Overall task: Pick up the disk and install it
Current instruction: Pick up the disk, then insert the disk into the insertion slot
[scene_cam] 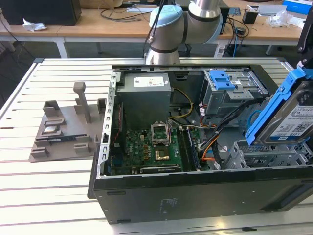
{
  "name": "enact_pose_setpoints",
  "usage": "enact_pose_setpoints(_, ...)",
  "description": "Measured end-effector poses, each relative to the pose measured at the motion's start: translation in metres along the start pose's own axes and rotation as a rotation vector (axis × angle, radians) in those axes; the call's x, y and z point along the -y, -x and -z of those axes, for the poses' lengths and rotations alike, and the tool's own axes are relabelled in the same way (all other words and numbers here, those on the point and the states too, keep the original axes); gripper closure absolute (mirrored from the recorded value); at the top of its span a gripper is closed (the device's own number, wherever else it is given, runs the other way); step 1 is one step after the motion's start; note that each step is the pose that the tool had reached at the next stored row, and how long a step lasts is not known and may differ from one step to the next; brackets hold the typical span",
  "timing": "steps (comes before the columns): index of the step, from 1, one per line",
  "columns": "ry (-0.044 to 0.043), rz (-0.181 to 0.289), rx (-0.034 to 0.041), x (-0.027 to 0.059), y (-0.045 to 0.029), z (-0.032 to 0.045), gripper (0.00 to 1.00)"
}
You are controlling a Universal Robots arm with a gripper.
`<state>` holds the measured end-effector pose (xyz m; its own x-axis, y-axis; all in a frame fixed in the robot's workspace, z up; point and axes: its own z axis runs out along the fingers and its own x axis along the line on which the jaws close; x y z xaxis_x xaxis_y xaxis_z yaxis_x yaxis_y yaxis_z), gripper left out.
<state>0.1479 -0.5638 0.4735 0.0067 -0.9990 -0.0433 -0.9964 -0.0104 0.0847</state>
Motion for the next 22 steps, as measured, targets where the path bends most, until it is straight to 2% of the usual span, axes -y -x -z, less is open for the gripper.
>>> enact_pose_setpoints(6,0.0,0.0,0.0003,0.0,0.0,-0.0003,0.64)
enact_pose_setpoints(13,0.0016,0.0,0.0005,0.0015,-0.0001,-0.0104,0.64)
enact_pose_setpoints(16,0.0023,0.0,0.0007,0.0024,0.0015,-0.0142,0.64)
enact_pose_setpoints(19,0.0022,0.0,0.004,0.003,0.0054,-0.0203,0.64)
enact_pose_setpoints(22,0.0023,0.0,0.0038,0.0034,0.0053,-0.0252,0.64)
